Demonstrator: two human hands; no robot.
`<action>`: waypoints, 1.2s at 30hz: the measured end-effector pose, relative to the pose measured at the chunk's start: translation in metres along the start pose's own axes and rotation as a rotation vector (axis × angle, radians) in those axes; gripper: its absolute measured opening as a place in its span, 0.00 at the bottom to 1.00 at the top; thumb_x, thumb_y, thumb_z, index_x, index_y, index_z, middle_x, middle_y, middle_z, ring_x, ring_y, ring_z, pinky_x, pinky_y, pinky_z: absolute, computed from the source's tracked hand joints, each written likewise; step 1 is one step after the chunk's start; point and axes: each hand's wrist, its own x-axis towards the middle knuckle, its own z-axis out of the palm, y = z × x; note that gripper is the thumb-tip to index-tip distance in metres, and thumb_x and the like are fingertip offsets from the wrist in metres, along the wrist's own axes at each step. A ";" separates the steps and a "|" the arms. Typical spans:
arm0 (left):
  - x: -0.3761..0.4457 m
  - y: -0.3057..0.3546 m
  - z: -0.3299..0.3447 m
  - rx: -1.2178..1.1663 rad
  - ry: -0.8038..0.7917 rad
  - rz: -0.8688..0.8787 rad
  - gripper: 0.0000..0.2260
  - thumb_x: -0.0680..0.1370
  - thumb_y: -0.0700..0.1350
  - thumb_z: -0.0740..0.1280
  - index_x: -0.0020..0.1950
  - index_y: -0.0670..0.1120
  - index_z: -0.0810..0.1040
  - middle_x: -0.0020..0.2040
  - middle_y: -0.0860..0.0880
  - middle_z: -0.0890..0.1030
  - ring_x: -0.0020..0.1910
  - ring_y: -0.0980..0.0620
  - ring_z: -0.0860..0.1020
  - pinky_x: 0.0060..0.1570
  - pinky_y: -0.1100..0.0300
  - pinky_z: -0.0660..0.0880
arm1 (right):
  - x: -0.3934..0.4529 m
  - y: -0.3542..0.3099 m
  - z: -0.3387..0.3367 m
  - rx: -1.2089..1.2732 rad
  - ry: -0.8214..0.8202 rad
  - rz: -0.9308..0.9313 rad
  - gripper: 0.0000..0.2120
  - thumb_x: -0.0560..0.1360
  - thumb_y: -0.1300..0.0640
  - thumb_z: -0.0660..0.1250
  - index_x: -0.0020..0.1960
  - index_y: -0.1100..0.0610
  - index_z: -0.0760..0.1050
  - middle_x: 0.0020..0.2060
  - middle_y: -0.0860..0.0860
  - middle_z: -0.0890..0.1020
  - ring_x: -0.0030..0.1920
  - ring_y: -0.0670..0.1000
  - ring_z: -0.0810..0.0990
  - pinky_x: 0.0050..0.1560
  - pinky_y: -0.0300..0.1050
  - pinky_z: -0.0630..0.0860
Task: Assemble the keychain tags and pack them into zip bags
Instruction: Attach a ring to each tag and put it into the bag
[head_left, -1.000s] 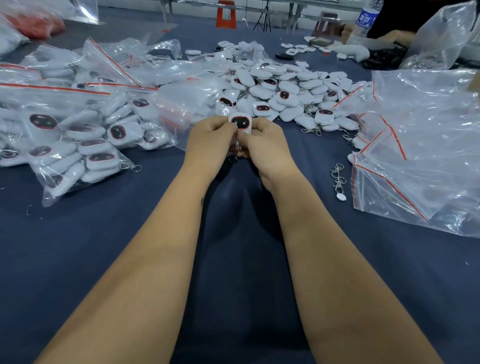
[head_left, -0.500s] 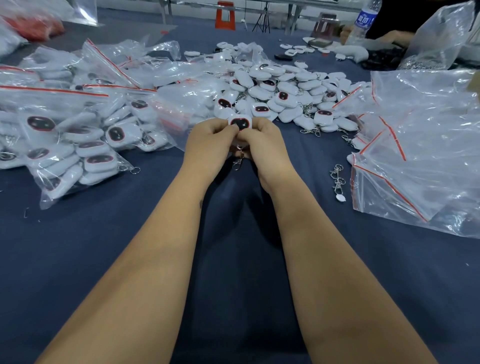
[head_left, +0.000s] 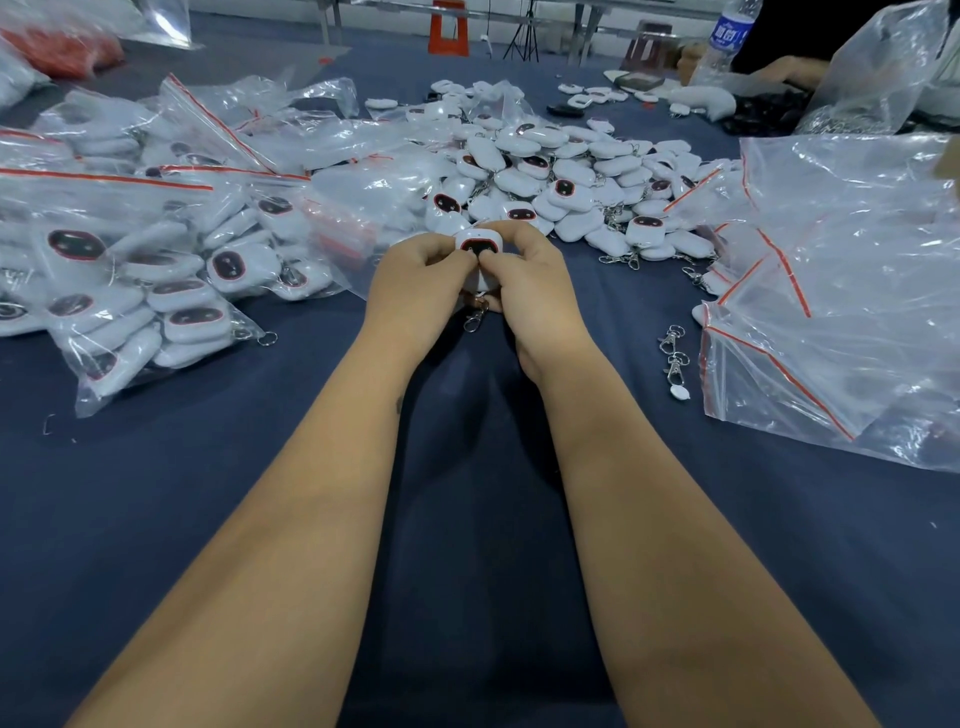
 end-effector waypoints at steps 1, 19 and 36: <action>0.000 0.000 0.000 -0.006 -0.002 0.002 0.08 0.77 0.43 0.65 0.47 0.44 0.83 0.46 0.41 0.84 0.40 0.54 0.77 0.45 0.57 0.73 | 0.000 0.000 0.000 -0.001 -0.001 -0.003 0.10 0.76 0.67 0.60 0.52 0.55 0.76 0.46 0.59 0.82 0.45 0.54 0.81 0.48 0.52 0.78; 0.000 0.000 -0.001 -0.073 0.001 0.021 0.05 0.78 0.45 0.66 0.44 0.52 0.81 0.38 0.54 0.81 0.30 0.65 0.75 0.31 0.72 0.70 | -0.002 -0.002 0.000 0.017 -0.009 0.008 0.12 0.77 0.67 0.60 0.50 0.54 0.77 0.47 0.71 0.79 0.44 0.58 0.79 0.56 0.63 0.77; 0.002 -0.004 0.003 0.051 0.055 0.080 0.06 0.79 0.45 0.65 0.48 0.48 0.83 0.40 0.50 0.83 0.30 0.60 0.73 0.32 0.65 0.69 | 0.003 0.000 -0.001 0.035 0.002 0.023 0.11 0.76 0.67 0.60 0.45 0.54 0.78 0.44 0.56 0.83 0.41 0.49 0.81 0.47 0.47 0.80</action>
